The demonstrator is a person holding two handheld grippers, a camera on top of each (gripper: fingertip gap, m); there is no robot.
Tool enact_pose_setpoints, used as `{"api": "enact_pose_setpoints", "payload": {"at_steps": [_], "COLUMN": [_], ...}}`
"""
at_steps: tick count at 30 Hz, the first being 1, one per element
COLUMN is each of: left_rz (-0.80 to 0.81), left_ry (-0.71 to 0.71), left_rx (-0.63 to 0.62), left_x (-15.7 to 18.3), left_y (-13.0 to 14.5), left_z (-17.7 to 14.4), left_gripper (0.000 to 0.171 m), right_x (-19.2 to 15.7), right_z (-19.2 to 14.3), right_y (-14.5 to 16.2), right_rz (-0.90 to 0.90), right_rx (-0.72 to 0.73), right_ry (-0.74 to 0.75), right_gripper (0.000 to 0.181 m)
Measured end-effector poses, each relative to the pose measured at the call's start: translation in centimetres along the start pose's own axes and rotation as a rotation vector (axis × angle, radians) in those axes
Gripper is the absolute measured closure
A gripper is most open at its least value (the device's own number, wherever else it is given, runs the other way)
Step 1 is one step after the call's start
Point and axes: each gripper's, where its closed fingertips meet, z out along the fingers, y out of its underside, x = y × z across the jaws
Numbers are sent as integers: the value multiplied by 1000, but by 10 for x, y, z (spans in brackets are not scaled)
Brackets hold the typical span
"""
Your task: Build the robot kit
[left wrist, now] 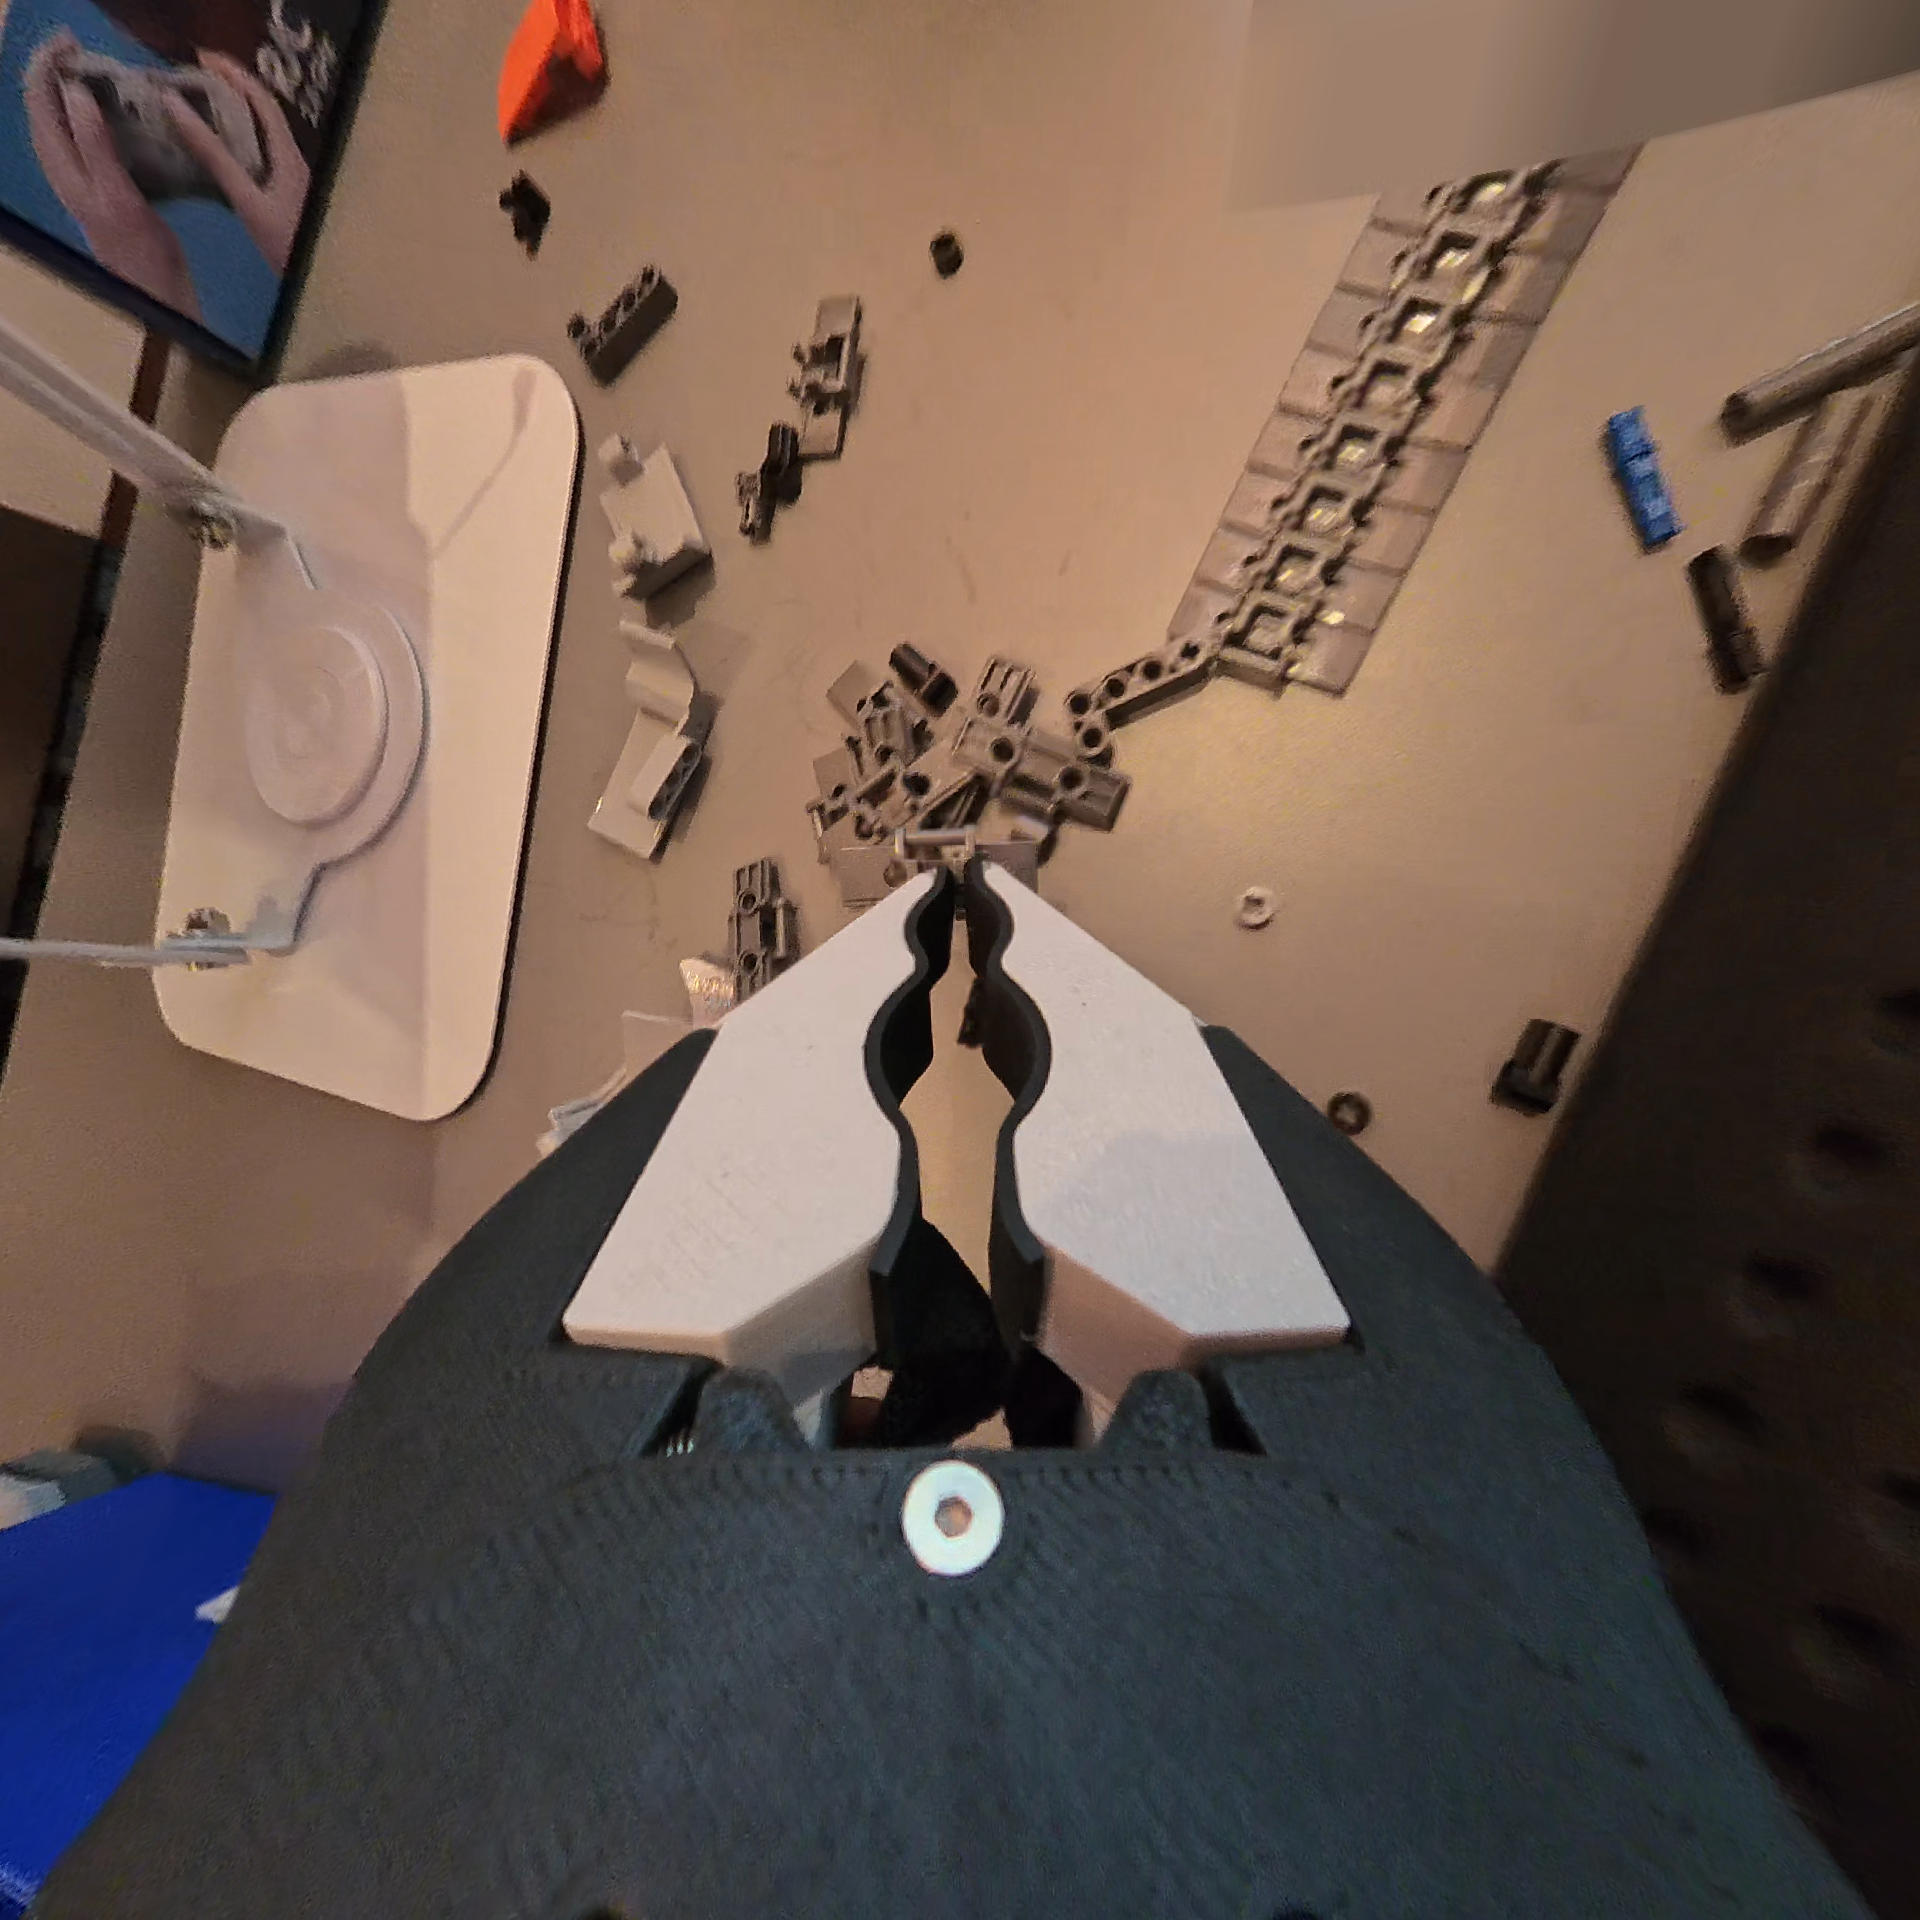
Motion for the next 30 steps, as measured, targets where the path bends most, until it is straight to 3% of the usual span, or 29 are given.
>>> {"api": "enact_pose_setpoints", "payload": {"at_steps": [7,11,14,17,23,25,30], "left_rz": [134,321,470,586,700,708,688], "left_ry": [173,296,346,410,408,403,439], "left_rx": [172,234,212,206,218,249,359], "left_x": [57,109,135,154,156,155,168], "left_y": [-79,-133,-155,-166,-167,-166,-169], "left_z": [1,22,49,66,82,77,52], "left_gripper": [170,170,170,170,163,154,157], "right_x": [-3,-5,-6,-14,-17,-16,-18], "right_z": [-20,-36,-45,-45,-31,-27,-16], "right_y": [5,21,31,39,49,48,42], "right_rz": [33,72,100,109,111,96,32], "right_rx": [27,24,21,11,3,10,3], "right_ry": [34,67,82,62,7,-13,-78], "right_gripper": [152,152,152,151,150,149,150]}}
